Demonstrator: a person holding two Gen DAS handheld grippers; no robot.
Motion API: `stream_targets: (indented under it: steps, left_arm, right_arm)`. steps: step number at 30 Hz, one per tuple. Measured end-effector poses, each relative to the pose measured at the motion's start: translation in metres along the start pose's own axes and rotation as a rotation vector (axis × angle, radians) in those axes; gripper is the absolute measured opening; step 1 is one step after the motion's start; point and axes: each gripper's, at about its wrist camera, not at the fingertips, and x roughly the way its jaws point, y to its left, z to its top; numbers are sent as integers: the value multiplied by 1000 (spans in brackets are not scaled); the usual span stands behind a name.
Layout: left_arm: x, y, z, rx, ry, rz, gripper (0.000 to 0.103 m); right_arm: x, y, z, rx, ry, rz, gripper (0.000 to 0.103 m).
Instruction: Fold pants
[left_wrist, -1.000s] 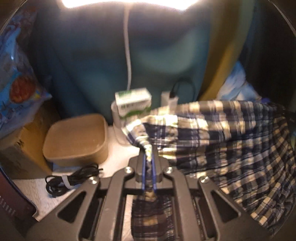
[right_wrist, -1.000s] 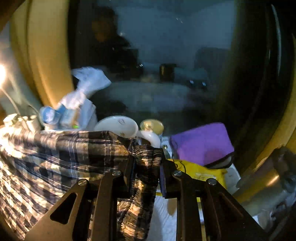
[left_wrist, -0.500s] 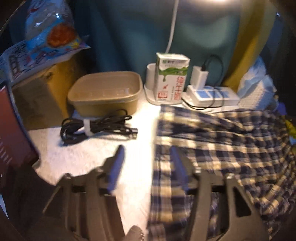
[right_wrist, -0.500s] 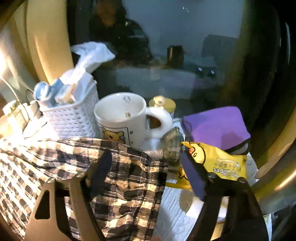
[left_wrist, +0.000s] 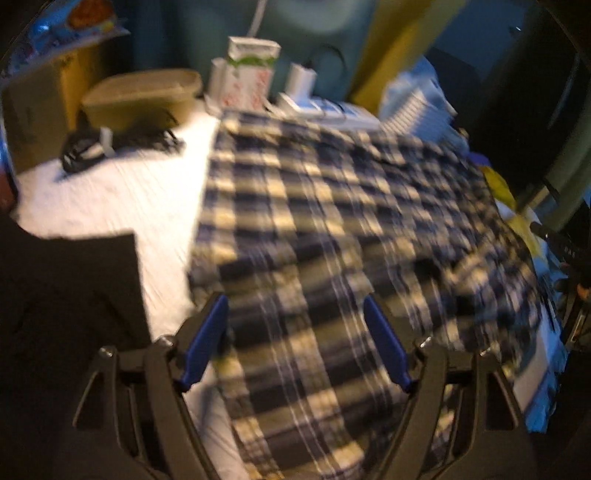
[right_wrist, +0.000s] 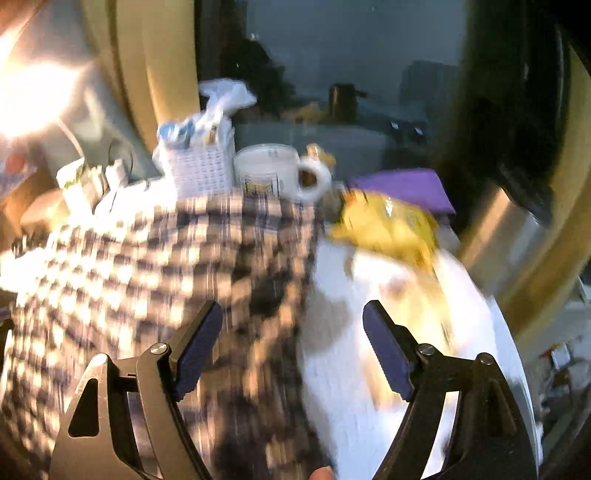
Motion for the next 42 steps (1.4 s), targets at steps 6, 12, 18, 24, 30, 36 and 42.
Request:
stream_targets:
  steps: [6, 12, 18, 24, 30, 36, 42]
  left_arm:
    - [12, -7, -8, 81, 37, 13, 76]
    - [8, -8, -6, 119, 35, 10, 76]
    - [-28, -23, -23, 74, -48, 5, 76]
    - [-60, -42, -80, 20, -84, 12, 77]
    - [-64, -50, -127, 11, -36, 27, 77]
    - [-62, -57, -147, 85, 11, 147, 77]
    - [-59, -62, -157, 162, -24, 216, 77]
  right_arm:
    - [-20, -3, -41, 44, 53, 9, 82]
    - [-14, 18, -53, -57, 40, 51, 82]
    - [9, 0, -57, -71, 85, 172, 82]
    - [2, -29, -66, -45, 51, 286, 82]
    - [19, 1, -74, -157, 79, 317, 41]
    - [-6, 8, -75, -148, 17, 222, 16]
    - [-77, -14, -72, -88, -98, 172, 13]
